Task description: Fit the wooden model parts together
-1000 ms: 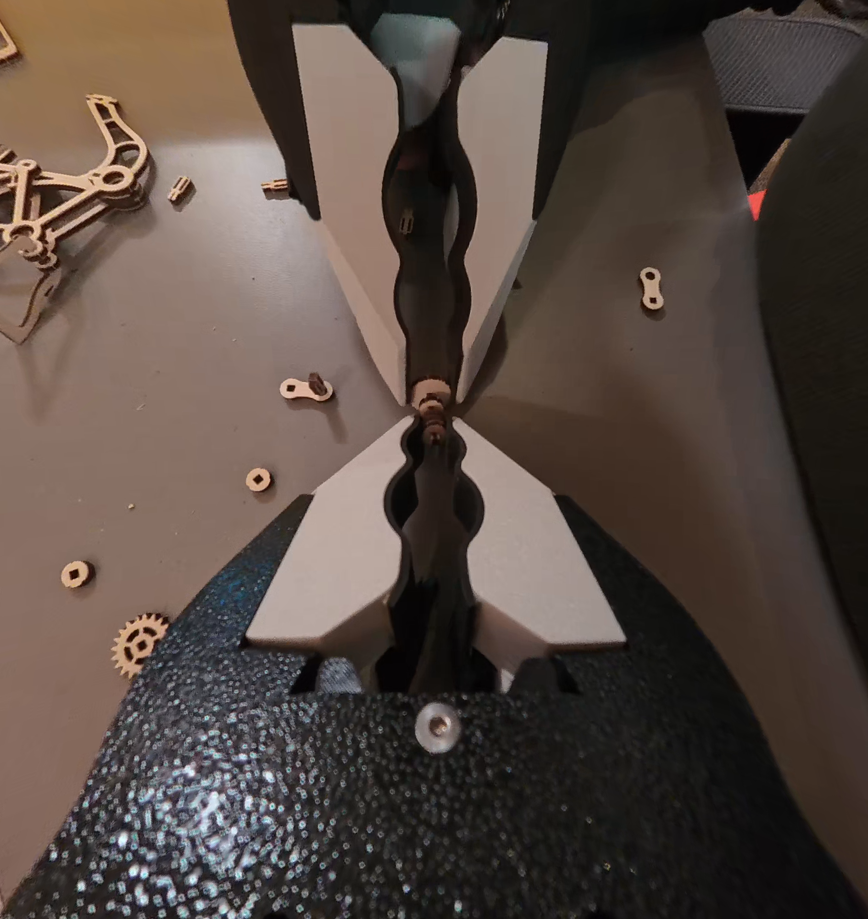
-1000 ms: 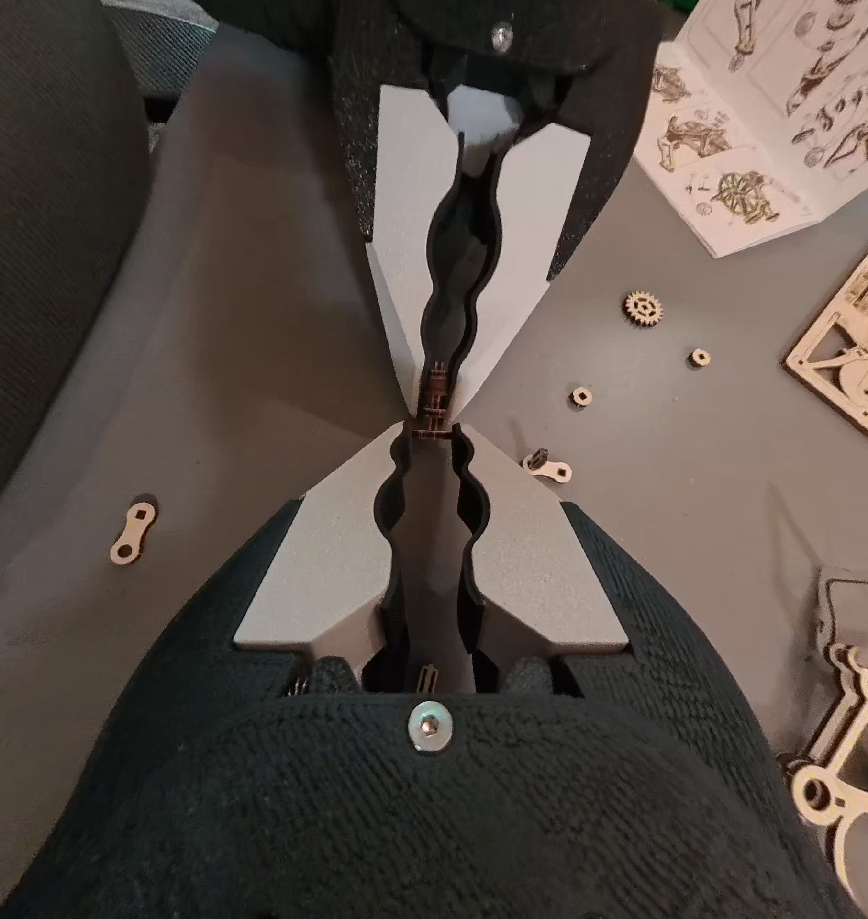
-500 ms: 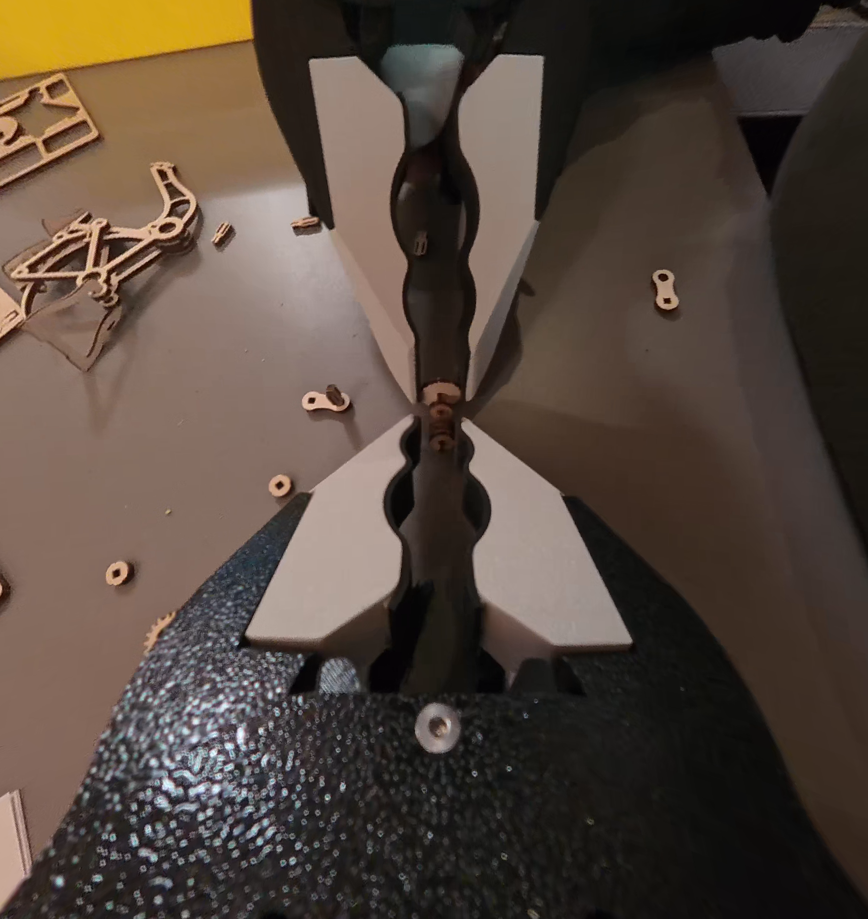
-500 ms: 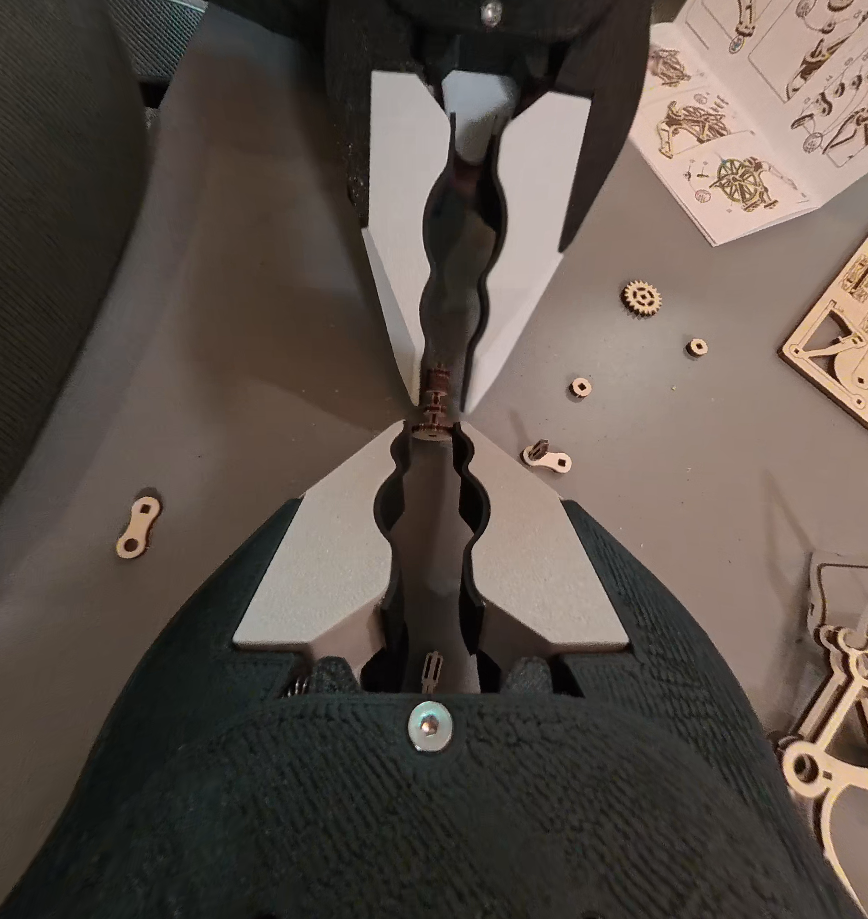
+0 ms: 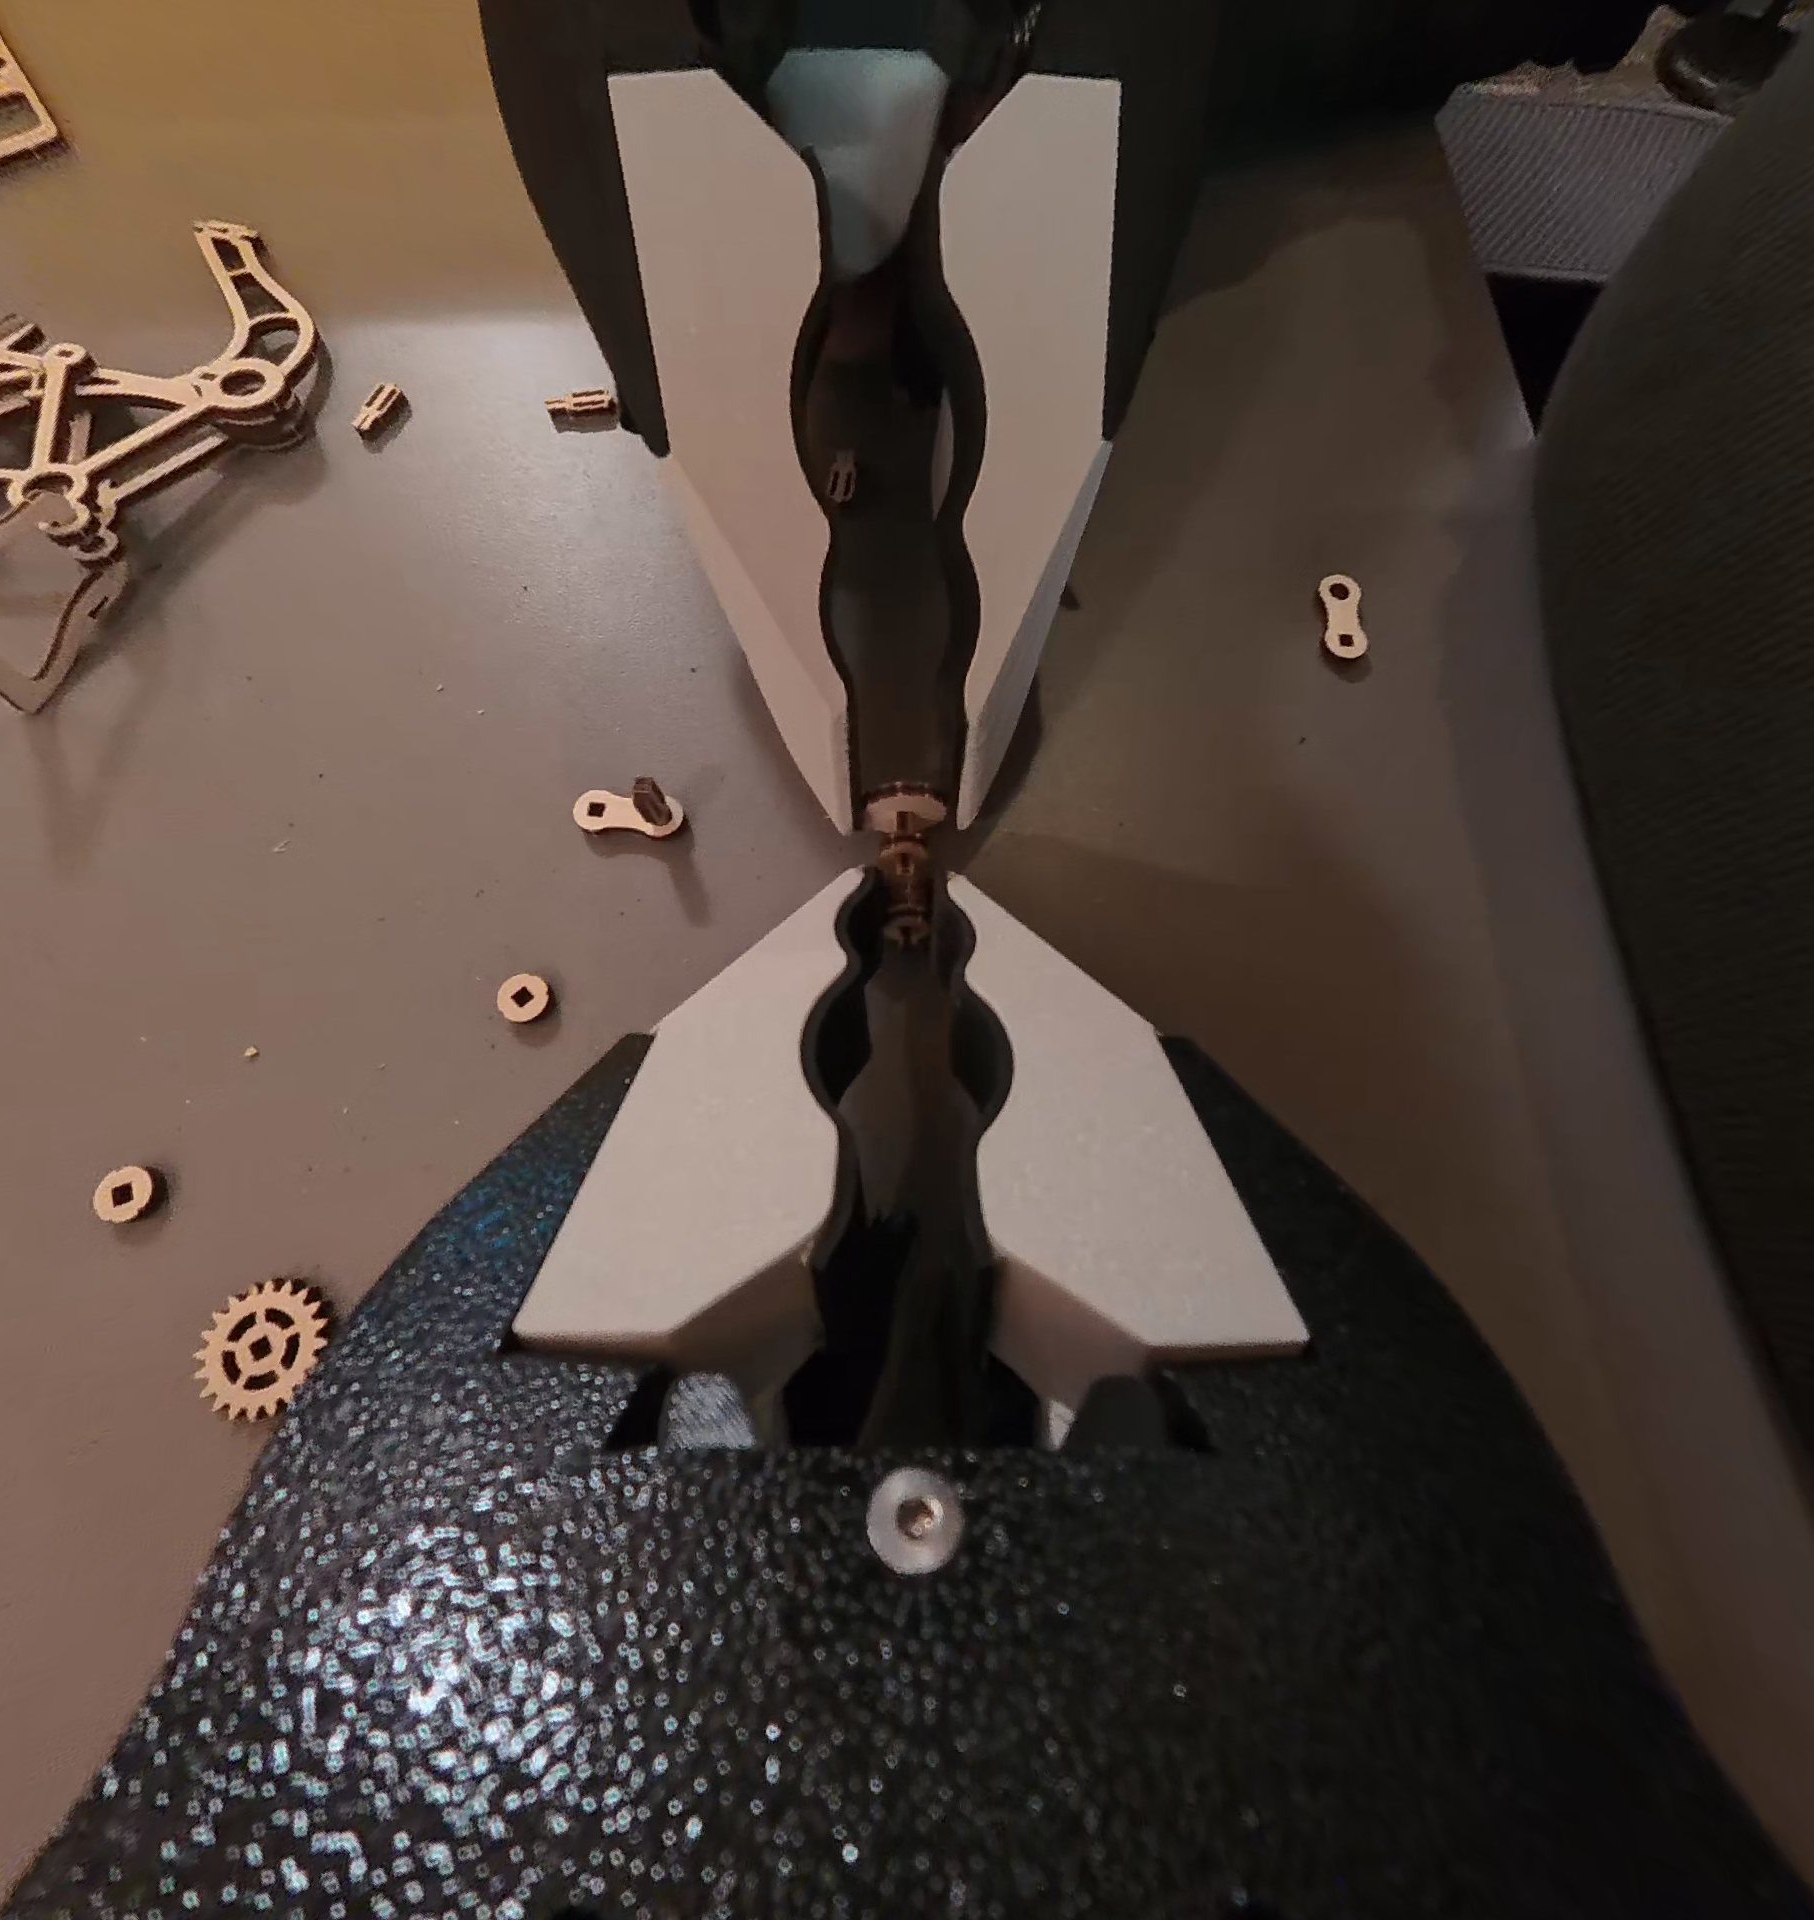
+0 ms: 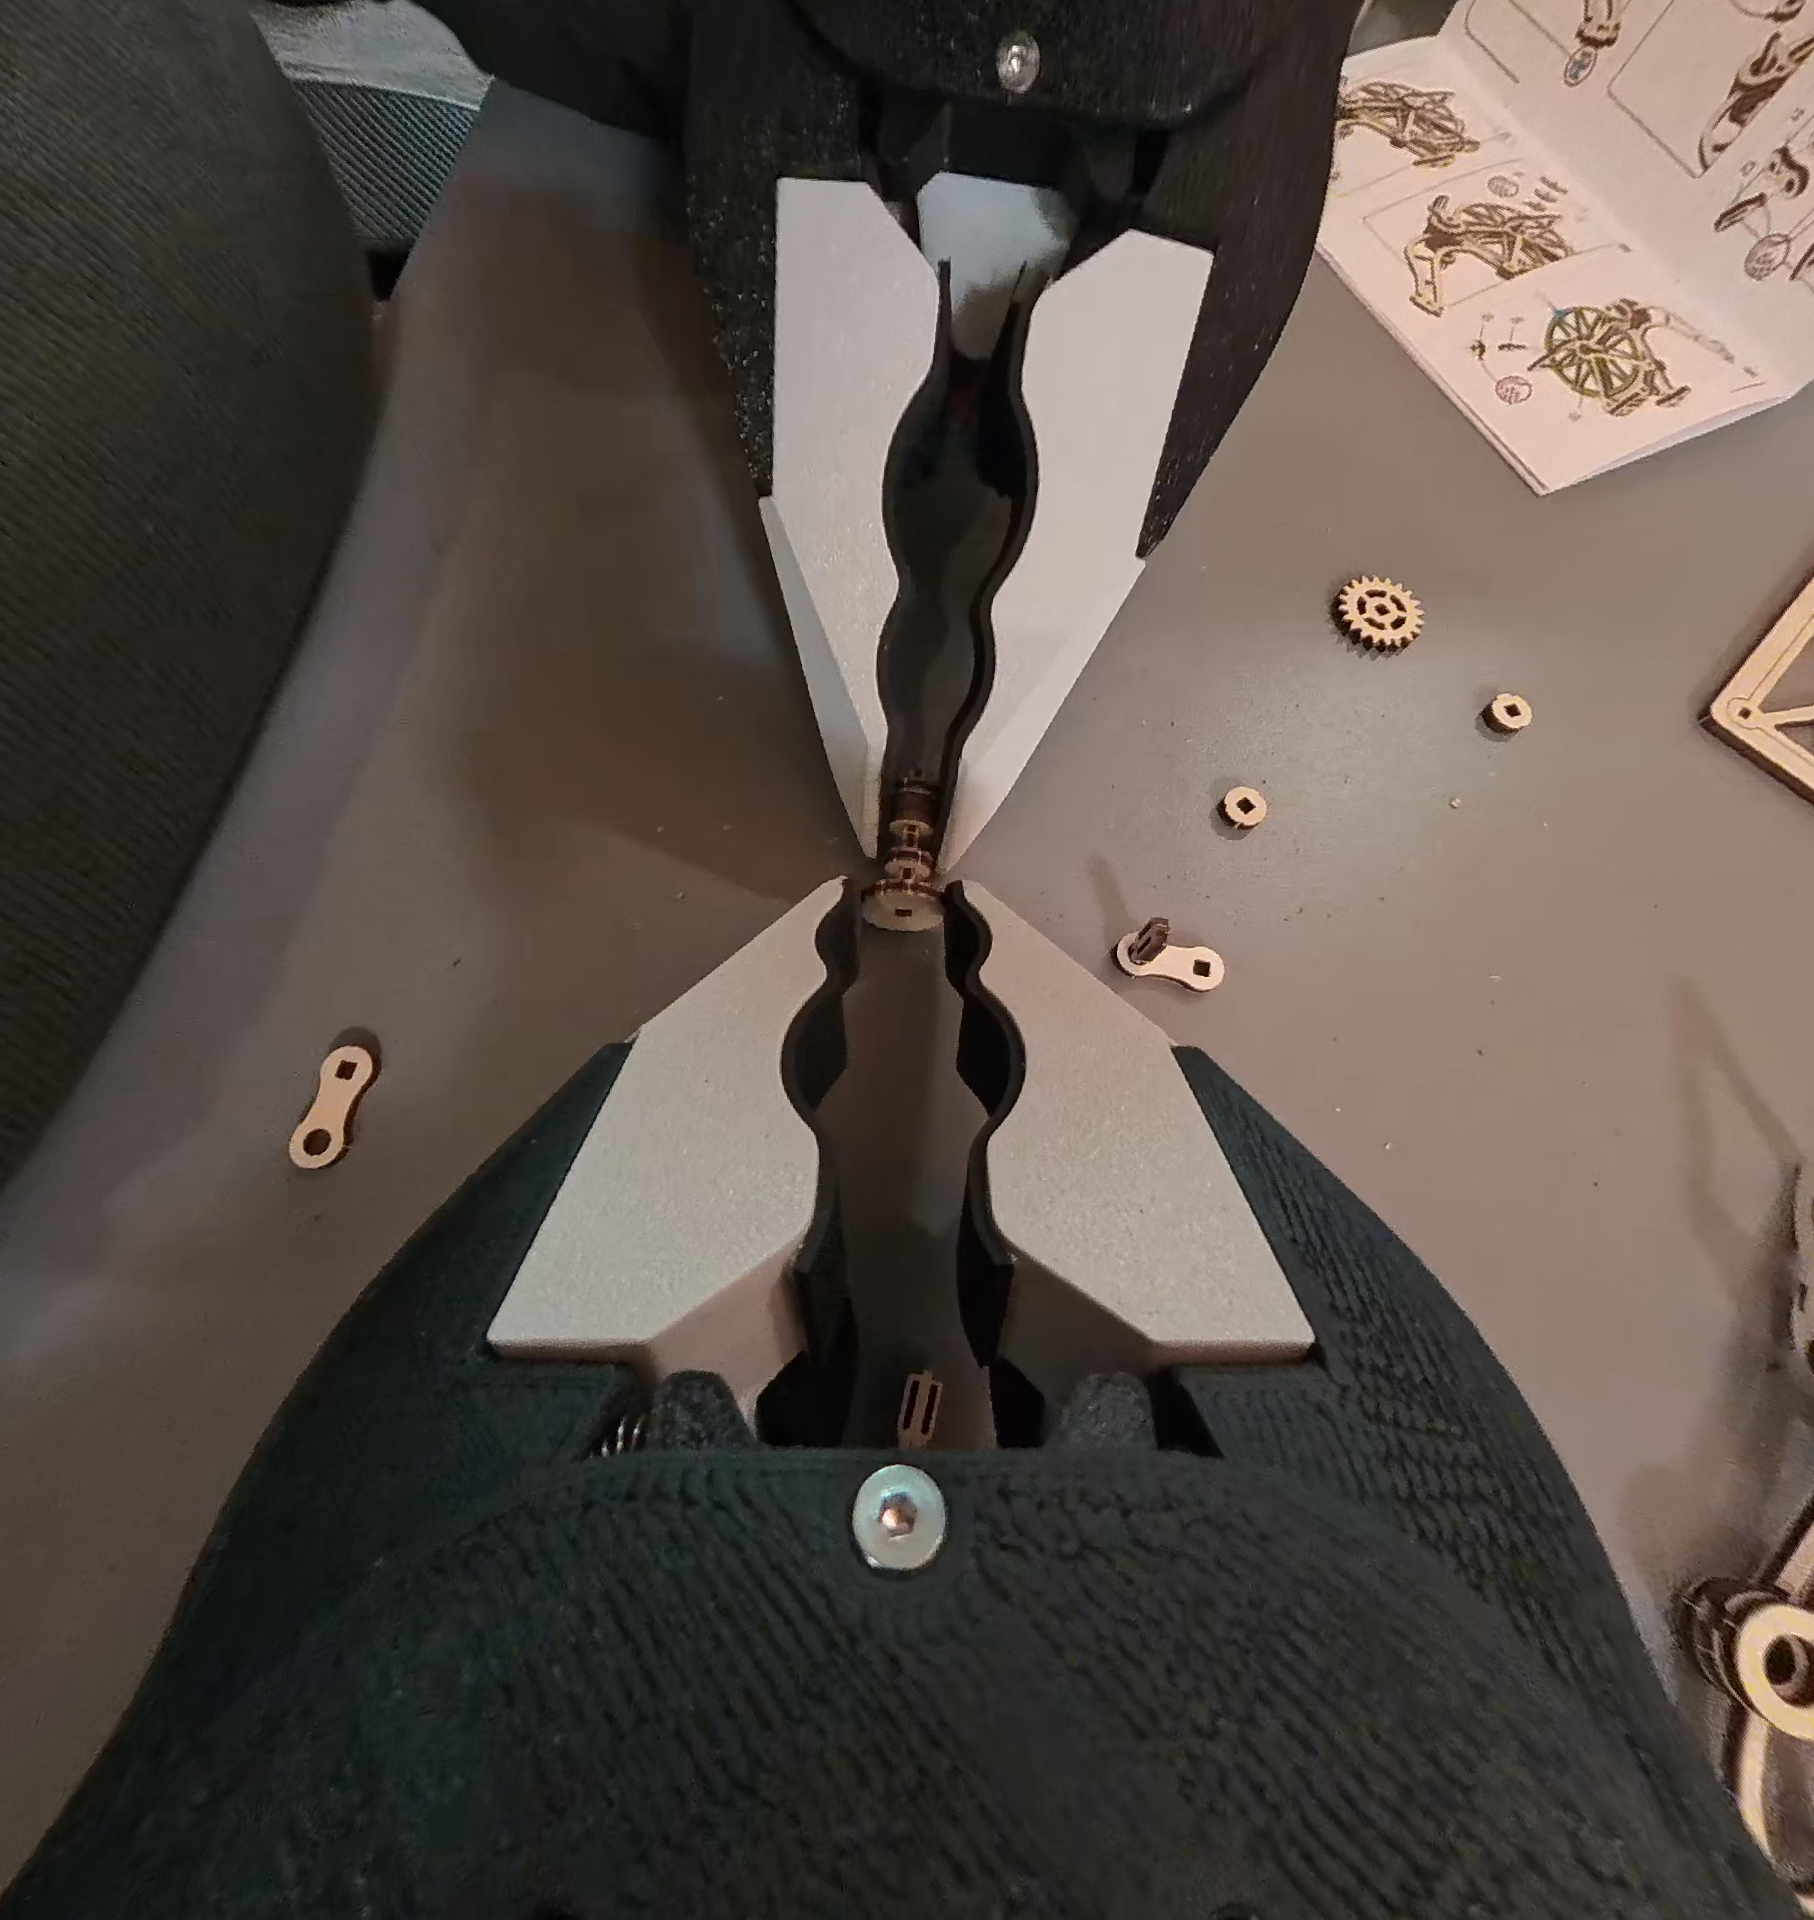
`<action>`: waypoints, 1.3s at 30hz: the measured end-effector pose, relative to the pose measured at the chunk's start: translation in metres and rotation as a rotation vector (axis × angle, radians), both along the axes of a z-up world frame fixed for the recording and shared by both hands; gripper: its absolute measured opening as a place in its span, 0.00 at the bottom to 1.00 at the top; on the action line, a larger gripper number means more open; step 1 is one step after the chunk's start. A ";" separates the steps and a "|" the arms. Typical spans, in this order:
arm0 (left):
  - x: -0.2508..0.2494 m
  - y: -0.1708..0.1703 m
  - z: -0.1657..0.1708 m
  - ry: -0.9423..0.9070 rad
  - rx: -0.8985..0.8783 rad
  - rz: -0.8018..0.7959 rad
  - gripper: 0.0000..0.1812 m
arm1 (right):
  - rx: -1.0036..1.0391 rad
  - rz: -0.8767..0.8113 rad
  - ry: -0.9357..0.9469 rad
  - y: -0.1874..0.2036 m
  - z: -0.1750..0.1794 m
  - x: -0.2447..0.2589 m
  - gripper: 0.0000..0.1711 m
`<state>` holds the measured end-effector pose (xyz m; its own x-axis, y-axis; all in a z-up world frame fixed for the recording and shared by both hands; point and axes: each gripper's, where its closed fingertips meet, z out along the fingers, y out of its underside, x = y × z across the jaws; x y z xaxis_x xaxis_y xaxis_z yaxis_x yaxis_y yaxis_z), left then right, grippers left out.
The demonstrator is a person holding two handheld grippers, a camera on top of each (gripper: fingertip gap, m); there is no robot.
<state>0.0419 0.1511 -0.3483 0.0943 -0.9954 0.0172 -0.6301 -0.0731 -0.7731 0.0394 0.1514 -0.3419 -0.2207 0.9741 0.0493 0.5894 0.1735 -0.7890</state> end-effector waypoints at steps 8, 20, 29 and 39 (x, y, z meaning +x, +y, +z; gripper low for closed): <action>0.000 0.000 0.000 -0.004 0.001 0.001 0.04 | -0.013 -0.004 -0.005 0.000 0.000 -0.001 0.08; 0.000 0.002 0.001 -0.011 0.002 0.009 0.04 | -0.008 -0.005 -0.003 0.000 0.000 -0.003 0.08; -0.016 0.007 0.003 -0.029 0.007 0.051 0.09 | -0.015 -0.012 0.001 0.000 0.000 -0.002 0.09; -0.017 -0.001 0.009 -0.066 0.015 0.001 0.01 | -0.035 -0.012 -0.003 0.000 0.000 -0.002 0.09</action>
<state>0.0247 0.1502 -0.3398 0.0942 -0.9955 0.0082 -0.5777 -0.0614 -0.8139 0.0377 0.1512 -0.3422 -0.2094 0.9777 0.0141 0.5938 0.1386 -0.7926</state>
